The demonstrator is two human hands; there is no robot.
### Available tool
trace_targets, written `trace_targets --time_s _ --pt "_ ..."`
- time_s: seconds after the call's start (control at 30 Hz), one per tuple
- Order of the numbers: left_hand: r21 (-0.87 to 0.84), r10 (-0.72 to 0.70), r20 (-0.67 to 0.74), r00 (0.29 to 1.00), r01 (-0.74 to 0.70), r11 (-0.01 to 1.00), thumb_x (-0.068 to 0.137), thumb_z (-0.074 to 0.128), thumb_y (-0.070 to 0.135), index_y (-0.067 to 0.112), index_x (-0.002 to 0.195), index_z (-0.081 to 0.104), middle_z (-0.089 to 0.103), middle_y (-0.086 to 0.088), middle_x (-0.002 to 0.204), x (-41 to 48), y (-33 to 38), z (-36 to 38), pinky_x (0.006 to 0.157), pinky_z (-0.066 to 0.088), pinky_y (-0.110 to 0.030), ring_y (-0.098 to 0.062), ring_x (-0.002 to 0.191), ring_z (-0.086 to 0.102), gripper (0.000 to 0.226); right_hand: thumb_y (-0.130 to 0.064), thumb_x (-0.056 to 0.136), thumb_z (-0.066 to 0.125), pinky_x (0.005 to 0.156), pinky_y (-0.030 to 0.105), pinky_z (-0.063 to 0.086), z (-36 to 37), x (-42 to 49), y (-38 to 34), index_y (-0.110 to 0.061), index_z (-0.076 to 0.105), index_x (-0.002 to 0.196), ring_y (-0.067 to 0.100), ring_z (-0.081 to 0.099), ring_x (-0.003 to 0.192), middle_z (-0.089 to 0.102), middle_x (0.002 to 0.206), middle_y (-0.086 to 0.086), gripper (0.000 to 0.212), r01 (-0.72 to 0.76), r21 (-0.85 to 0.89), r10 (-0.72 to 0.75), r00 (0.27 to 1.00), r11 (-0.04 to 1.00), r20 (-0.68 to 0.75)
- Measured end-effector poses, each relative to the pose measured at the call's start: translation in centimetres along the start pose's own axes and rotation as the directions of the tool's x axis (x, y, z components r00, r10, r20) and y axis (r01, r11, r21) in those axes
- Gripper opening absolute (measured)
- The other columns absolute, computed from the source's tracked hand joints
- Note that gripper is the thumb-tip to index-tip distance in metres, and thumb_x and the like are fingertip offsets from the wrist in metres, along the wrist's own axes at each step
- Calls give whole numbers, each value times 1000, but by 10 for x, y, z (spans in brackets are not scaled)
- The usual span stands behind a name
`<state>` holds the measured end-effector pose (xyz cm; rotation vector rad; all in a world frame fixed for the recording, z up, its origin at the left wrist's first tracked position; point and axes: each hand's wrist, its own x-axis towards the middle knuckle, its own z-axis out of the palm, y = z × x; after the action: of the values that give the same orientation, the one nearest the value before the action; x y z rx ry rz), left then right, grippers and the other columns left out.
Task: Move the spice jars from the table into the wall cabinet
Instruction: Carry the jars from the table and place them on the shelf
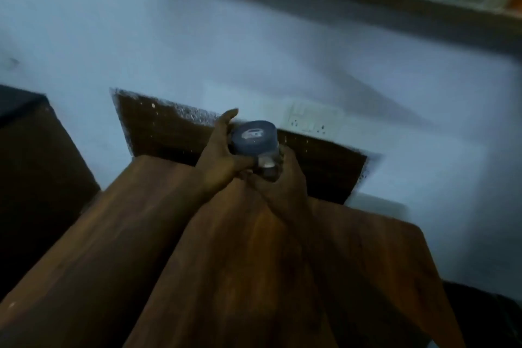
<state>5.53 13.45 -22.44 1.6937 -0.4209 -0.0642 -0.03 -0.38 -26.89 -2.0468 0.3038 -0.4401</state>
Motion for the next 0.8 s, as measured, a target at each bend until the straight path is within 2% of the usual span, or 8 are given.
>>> trace_targets --time_s 0.1,0.17,0.27,0.33,0.4,0.5,0.63,0.8 --pt "-95 -4 -266 964 -22 995 76 88 23 19 133 42 62 13 111 11 19 -3 73 54 -12 6 95 66 74 -30 82 78 101 41 51 14 36 -57 -22 43 147 20 56 123 53 138 3 74 161 -89 -178 959 983 -223" --pt "-167 2 -324 946 -60 984 76 87 33 18 130 43 68 9 110 21 47 -6 68 55 -12 6 88 69 71 -37 98 59 97 39 51 22 57 -87 -35 50 139 15 60 116 59 130 -3 42 232 -91 -249 919 968 -304" --pt "-143 95 -373 923 -159 977 77 85 43 22 132 45 69 8 112 45 88 -28 71 58 -19 -2 91 71 71 -54 103 48 69 12 50 24 78 -139 -46 54 114 -6 64 90 62 107 -27 15 328 -171 -369 859 929 -355" --pt "-32 212 -417 884 -248 968 74 86 48 24 128 49 70 10 109 70 120 -55 72 58 -21 -3 90 71 70 -38 96 63 75 12 50 22 87 -172 -31 47 140 -2 59 101 50 126 -24 48 466 -169 -496 820 868 -285" --pt "77 280 -424 861 -273 959 68 86 57 24 123 50 71 13 104 95 151 -78 76 58 -28 -3 90 70 74 -29 82 74 87 29 54 17 105 -200 -14 42 148 13 56 111 43 135 -2 75 533 -180 -562 783 827 -265" --pt "150 337 -431 837 -302 941 62 85 64 22 119 45 69 12 98 136 186 -105 73 59 -31 -5 86 69 81 -34 81 74 92 37 55 8 142 -243 -12 47 143 20 58 115 48 135 6 70 555 -175 -580 748 813 -324" --pt "153 316 -356 879 -279 948 75 83 53 16 128 47 66 -3 118 198 209 -130 77 62 -46 -22 100 68 74 -41 87 70 92 32 49 4 200 -283 -13 53 137 22 55 120 54 135 7 60 509 -299 -584 763 807 -278" --pt "442 306 -274 912 -163 882 76 80 54 11 129 57 69 -7 120 267 197 -156 87 54 -37 -24 103 66 72 -43 83 70 81 36 55 8 261 -307 -10 61 118 26 65 101 67 114 9 48 380 -470 -473 876 797 -94"
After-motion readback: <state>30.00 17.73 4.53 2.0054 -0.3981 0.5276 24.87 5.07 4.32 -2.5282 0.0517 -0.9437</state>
